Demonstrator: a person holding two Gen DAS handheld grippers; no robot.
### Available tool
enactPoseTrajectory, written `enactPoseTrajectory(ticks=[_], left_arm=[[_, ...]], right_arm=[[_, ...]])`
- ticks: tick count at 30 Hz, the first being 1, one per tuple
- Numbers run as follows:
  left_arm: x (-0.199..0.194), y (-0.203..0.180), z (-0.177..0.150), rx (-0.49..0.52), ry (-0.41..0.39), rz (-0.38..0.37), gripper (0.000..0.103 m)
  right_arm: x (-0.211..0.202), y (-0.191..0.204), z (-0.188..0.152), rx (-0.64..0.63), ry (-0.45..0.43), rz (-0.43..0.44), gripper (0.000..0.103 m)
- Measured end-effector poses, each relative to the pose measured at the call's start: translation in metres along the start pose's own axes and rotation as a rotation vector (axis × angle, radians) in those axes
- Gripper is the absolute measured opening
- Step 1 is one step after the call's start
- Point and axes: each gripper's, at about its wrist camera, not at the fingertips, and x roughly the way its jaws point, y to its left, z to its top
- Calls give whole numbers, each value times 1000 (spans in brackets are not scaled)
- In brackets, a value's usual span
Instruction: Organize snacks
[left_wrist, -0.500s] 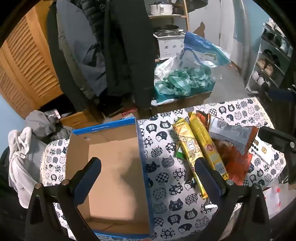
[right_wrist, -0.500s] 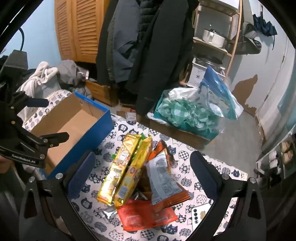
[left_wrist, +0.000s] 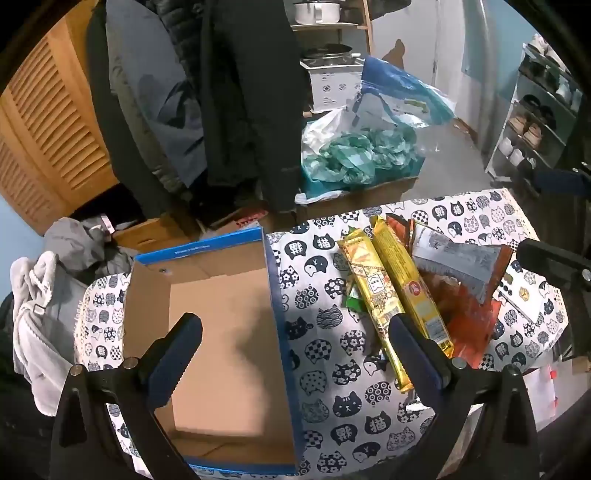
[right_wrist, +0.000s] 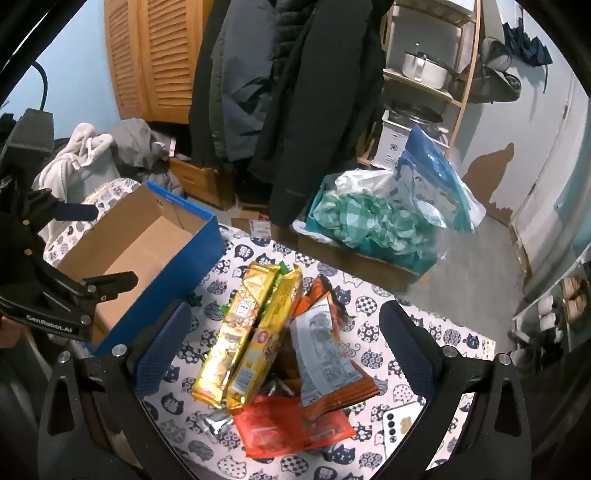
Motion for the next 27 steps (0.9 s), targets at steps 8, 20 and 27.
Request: enactPoseTrajectory(ticks=[8, 20, 27], left_arm=[[-1, -3, 3, 1, -1, 0, 102], [-2, -5, 3, -6, -5, -8, 102], [-1, -2, 0, -14, -2, -18, 102]], right_arm=[[0, 1, 1, 1, -1, 0, 100], [-1, 2, 2, 0, -2, 6, 100], [-1, 3, 2, 0, 0, 6, 100]])
